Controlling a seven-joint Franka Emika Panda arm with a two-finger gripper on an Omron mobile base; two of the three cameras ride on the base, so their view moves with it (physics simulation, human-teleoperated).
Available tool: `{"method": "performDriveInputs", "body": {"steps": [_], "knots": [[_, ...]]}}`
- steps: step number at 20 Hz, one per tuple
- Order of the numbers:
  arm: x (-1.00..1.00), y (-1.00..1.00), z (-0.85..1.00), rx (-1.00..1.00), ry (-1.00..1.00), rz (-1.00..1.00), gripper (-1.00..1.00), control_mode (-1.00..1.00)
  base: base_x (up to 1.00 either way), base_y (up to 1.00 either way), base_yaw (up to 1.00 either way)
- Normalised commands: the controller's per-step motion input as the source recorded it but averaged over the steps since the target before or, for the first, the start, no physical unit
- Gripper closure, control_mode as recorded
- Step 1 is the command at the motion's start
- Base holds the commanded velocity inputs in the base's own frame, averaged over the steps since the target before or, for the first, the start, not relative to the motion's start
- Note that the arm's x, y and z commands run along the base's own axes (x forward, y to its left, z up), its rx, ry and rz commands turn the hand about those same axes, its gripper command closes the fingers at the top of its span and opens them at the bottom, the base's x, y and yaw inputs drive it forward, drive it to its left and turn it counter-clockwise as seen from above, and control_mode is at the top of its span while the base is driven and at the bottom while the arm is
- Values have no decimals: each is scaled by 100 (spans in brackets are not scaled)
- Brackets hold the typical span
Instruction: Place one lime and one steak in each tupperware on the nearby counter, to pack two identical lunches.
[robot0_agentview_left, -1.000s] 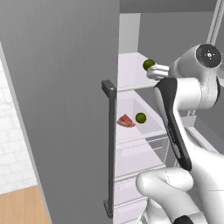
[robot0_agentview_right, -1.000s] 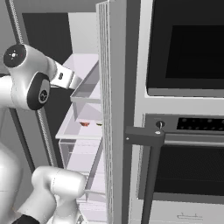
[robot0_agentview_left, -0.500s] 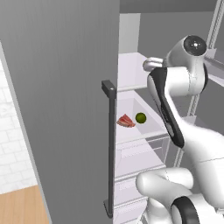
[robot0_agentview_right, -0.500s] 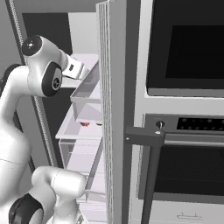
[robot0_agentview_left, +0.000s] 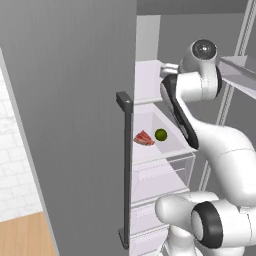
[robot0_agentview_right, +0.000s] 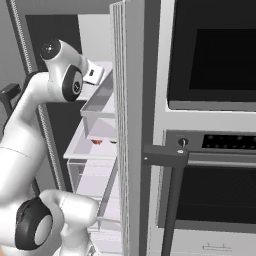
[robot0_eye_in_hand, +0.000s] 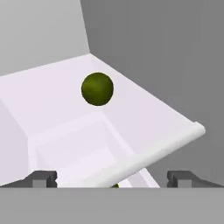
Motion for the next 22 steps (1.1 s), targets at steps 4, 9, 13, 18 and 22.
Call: {"method": "performDriveInputs", "body": {"steps": [4, 9, 13, 18, 22], "knots": [[55, -11, 0, 0, 2, -5, -100, -100, 0, 0, 0], [55, -14, -3, 0, 4, -3, -100, -100, 0, 0, 0], [46, -7, -13, 0, 4, -2, -100, -100, 0, 0, 0], [41, -4, -15, 0, 2, -2, -100, -100, 0, 0, 0], [46, -5, -9, 0, 0, -1, -100, -100, 0, 0, 0]]}}
